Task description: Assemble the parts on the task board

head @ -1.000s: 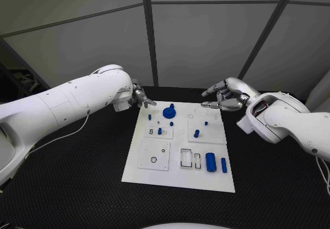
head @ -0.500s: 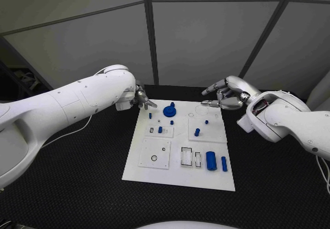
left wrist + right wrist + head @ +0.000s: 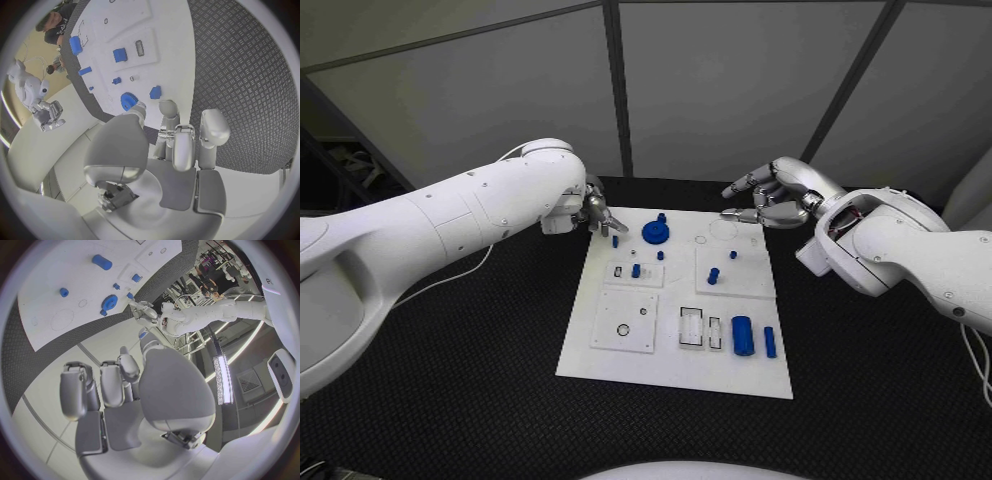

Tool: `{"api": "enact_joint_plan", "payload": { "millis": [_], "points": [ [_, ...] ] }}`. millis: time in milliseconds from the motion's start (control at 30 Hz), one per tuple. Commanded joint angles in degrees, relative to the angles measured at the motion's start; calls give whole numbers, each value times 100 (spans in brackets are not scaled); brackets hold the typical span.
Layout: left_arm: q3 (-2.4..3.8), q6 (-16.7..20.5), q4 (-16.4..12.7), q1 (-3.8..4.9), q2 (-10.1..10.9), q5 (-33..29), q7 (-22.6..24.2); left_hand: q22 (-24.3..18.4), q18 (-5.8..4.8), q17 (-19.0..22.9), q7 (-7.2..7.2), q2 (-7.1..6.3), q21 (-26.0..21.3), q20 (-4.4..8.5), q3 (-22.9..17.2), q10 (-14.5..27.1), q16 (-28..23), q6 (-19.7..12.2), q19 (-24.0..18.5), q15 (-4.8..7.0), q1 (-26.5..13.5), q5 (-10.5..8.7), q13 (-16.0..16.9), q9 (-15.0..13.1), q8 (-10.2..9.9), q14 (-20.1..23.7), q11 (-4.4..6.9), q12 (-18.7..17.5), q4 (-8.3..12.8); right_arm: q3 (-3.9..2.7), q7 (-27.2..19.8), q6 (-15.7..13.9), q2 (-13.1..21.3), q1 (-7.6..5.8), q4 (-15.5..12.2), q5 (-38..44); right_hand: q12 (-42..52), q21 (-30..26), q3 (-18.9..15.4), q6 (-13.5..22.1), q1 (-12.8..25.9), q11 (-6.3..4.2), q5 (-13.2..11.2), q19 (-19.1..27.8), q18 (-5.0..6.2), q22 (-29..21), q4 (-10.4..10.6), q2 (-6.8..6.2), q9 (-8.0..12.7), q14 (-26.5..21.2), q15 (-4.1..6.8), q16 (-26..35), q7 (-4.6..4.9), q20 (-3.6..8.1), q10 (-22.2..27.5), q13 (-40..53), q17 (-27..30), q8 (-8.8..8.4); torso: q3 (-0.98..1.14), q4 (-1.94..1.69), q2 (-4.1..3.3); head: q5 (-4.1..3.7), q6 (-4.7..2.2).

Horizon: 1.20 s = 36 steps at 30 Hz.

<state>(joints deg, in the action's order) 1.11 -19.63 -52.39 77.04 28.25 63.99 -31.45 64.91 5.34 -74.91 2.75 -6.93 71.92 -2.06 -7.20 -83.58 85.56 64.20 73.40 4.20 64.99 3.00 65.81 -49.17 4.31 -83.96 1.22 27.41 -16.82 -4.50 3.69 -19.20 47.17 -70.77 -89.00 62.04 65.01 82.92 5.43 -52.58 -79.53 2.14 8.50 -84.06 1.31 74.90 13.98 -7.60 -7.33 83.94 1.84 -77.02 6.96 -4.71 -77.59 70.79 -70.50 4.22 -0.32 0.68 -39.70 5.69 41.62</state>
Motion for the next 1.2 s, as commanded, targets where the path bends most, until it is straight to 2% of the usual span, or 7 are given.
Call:
{"api": "enact_joint_plan", "payload": {
  "millis": [33,500,667,933,1200],
  "points": [
    [-2,-245,2,0,-12,57,14,-5,59,-982,-5,67,26,10,4,-28,27,35,39,42,8,-23,-3,-6,13,-472,6,0,16,-4,-34,-12,-7,-12,-11,2,12,-14,-5,-35,33,6,28,-71,92,692,29,-5,8,173,29,35,12,46,-17,-1,-5,-37,-1,1,2,8,8],
    [-6,-315,-43,-21,-15,57,39,-4,60,-978,-8,147,19,16,-29,-23,24,45,33,45,104,-23,-7,-17,9,-469,10,-19,34,-4,-32,-4,-19,-12,-5,2,12,-14,-5,-35,33,6,28,-71,92,692,29,-5,8,173,29,35,12,46,-17,-1,-5,-37,-3,-4,-4,8,36],
    [-6,-327,-44,-23,-22,55,77,-5,60,-980,-7,182,12,19,-45,-20,25,43,27,46,198,-23,-9,-24,3,-468,9,-30,59,-4,-31,-1,-24,-12,-3,2,12,-14,-5,-35,33,6,28,-71,92,692,29,-5,8,173,29,35,12,46,-17,-1,-5,-37,1,6,1,11,45],
    [-6,-338,-45,-27,-29,46,160,-3,61,-983,-12,306,3,20,-95,-22,28,54,19,47,382,-23,-8,-42,2,-468,13,-31,114,-4,-27,6,-12,-12,-15,6,27,-14,0,-39,28,5,38,-73,92,694,36,1,9,175,30,35,11,46,-24,9,-10,-37,1,1,1,2,48],
    [-6,-373,-49,-28,-34,-112,257,-1,63,-998,-32,509,-9,28,-200,-31,40,69,11,58,657,-23,-17,-71,7,-472,28,-42,260,-4,-26,9,-16,-12,-13,7,24,-15,2,-40,25,4,41,-72,92,693,37,5,10,174,30,40,11,47,-23,7,-4,-37,1,1,2,-1,58]
  ]
}}
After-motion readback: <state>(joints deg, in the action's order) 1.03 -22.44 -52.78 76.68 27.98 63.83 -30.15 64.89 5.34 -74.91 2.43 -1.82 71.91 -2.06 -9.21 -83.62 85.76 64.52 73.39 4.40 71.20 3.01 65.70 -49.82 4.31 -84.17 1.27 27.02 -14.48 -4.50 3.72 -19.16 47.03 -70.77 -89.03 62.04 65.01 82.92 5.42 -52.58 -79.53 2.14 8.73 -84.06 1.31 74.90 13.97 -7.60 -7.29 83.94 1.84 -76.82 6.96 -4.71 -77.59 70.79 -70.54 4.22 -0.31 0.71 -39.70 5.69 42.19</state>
